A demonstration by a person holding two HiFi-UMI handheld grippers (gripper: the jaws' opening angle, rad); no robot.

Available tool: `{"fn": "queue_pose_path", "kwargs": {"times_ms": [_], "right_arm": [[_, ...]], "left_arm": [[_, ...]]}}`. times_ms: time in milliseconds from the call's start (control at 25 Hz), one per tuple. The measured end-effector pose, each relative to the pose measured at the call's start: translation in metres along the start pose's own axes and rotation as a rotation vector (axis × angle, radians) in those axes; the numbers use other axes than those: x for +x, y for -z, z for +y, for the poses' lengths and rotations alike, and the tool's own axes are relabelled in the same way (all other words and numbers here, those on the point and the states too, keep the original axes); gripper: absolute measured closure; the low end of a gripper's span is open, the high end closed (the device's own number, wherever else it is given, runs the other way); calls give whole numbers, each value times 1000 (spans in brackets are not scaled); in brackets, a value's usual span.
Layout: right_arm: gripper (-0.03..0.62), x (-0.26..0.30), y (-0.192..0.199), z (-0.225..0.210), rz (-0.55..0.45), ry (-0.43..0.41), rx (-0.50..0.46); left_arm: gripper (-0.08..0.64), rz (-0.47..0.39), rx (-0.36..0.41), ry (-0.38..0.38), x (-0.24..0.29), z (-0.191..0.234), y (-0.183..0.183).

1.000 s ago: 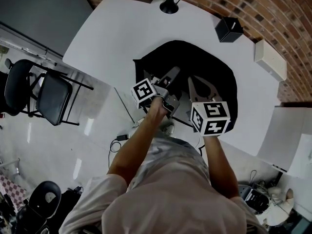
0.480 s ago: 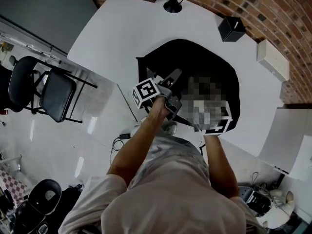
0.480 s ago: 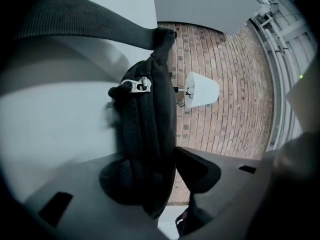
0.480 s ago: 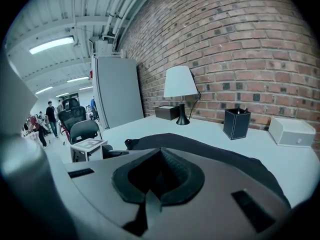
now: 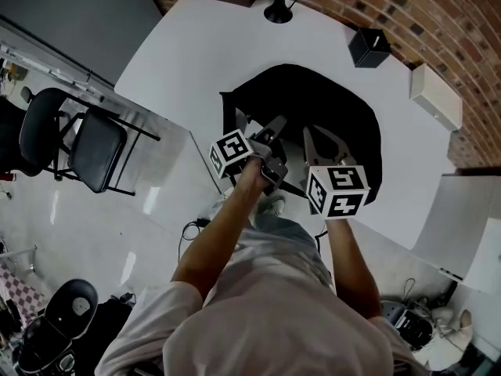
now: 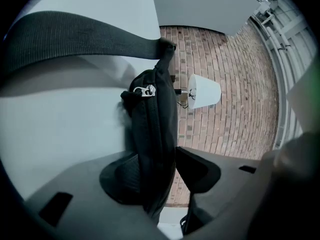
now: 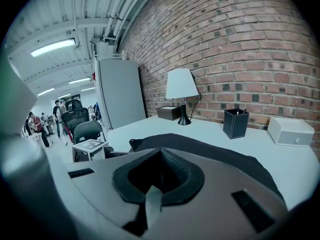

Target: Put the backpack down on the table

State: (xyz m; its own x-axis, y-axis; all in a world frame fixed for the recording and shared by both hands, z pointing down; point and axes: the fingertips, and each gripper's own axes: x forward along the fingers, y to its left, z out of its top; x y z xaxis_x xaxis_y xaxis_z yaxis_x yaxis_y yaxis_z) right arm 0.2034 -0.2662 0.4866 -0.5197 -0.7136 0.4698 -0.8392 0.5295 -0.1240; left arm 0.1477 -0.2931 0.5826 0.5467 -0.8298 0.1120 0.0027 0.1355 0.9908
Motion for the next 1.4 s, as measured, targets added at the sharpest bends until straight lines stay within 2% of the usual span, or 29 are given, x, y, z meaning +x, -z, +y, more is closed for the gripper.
{"fn": "queue_pose_path", "kwargs": {"times_ms": [400, 800, 920, 1160, 1400], "right_arm": [[591, -9, 2, 7, 5, 28, 26], [591, -24, 2, 29, -21, 128, 85], [591, -32, 0, 37, -35, 160, 94], [591, -52, -5, 54, -71, 226, 105], [591, -71, -8, 74, -103, 263, 107]], "left_arm": [[385, 34, -13, -43, -21, 7, 7], [385, 174, 34, -51, -46, -3, 15], [385, 241, 114, -35, -54, -18, 22], [387, 326, 337, -19, -73, -50, 30], [403, 400, 619, -22, -93, -79, 42]]}}
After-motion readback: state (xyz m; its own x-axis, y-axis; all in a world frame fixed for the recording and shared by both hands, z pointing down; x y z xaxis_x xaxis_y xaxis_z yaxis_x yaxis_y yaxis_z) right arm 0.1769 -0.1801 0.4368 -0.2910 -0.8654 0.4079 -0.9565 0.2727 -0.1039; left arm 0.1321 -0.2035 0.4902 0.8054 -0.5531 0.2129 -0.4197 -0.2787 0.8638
